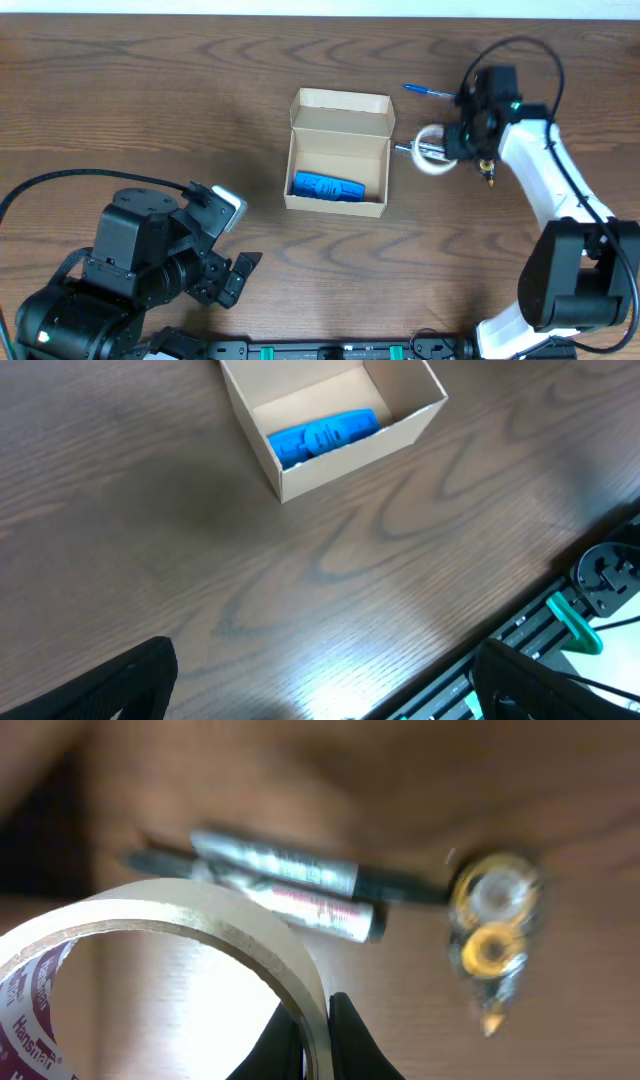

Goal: Pack container
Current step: 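Grip the tape roll rim and lift it with the right gripper, then carry the tape roll left and lower it into the box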

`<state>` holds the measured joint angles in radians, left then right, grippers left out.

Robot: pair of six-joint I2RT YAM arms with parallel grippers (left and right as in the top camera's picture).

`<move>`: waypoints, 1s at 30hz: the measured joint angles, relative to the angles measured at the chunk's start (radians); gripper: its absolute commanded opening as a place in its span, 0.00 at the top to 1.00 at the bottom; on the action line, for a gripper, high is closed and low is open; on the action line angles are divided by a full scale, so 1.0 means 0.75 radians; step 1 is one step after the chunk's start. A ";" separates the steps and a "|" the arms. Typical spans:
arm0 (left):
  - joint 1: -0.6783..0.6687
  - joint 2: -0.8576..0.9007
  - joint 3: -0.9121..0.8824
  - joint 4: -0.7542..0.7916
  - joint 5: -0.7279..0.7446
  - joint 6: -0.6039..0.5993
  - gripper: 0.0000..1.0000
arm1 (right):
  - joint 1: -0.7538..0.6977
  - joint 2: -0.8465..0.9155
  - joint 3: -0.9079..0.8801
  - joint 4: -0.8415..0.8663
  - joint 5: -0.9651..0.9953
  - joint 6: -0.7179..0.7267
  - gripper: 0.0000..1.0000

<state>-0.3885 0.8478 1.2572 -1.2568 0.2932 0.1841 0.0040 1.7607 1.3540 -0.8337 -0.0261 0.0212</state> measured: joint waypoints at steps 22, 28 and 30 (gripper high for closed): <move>0.000 0.001 0.000 -0.001 0.000 0.000 0.05 | 0.556 0.000 0.325 0.163 0.214 0.136 0.99; 0.000 0.001 0.000 -0.001 0.000 0.000 0.05 | 0.629 0.020 0.323 0.176 0.265 0.183 0.99; 0.000 0.001 0.000 0.000 0.000 0.000 0.05 | 0.645 0.049 0.323 0.137 0.247 0.204 0.99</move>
<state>-0.3885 0.8482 1.2572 -1.2568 0.2932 0.1841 0.4881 1.7977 1.5963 -0.7307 0.1589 0.1741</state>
